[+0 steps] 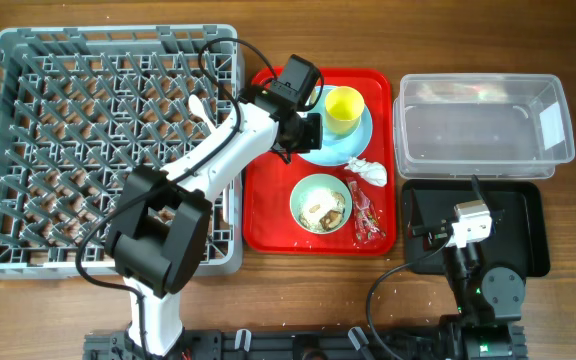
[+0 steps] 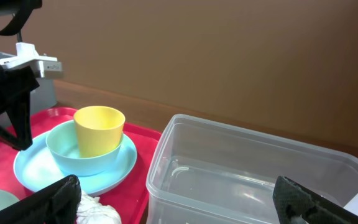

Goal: Sort waste into correct bins and load items into the dishwasher rack
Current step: 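Reach the left gripper into the yellow cup and grasp its rim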

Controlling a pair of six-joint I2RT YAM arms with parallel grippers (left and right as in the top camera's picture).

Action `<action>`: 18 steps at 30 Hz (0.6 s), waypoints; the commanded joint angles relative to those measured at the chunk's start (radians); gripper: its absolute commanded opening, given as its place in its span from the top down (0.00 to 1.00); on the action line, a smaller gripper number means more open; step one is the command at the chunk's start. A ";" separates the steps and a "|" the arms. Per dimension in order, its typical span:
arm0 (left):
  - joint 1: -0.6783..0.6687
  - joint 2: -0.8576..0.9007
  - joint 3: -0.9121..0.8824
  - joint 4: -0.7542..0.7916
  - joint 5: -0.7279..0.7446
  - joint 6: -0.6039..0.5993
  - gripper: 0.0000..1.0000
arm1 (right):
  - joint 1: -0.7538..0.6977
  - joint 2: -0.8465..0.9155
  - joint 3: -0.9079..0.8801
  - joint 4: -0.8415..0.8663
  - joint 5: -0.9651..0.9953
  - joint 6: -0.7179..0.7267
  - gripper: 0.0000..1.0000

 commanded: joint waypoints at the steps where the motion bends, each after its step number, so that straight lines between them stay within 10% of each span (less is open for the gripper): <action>1: 0.002 0.035 -0.013 0.007 -0.106 -0.009 0.96 | -0.004 -0.005 -0.001 0.005 -0.005 0.000 0.00; 18: -0.005 0.046 -0.134 0.183 -0.159 -0.061 0.96 | -0.004 -0.005 -0.001 0.005 -0.005 0.000 0.00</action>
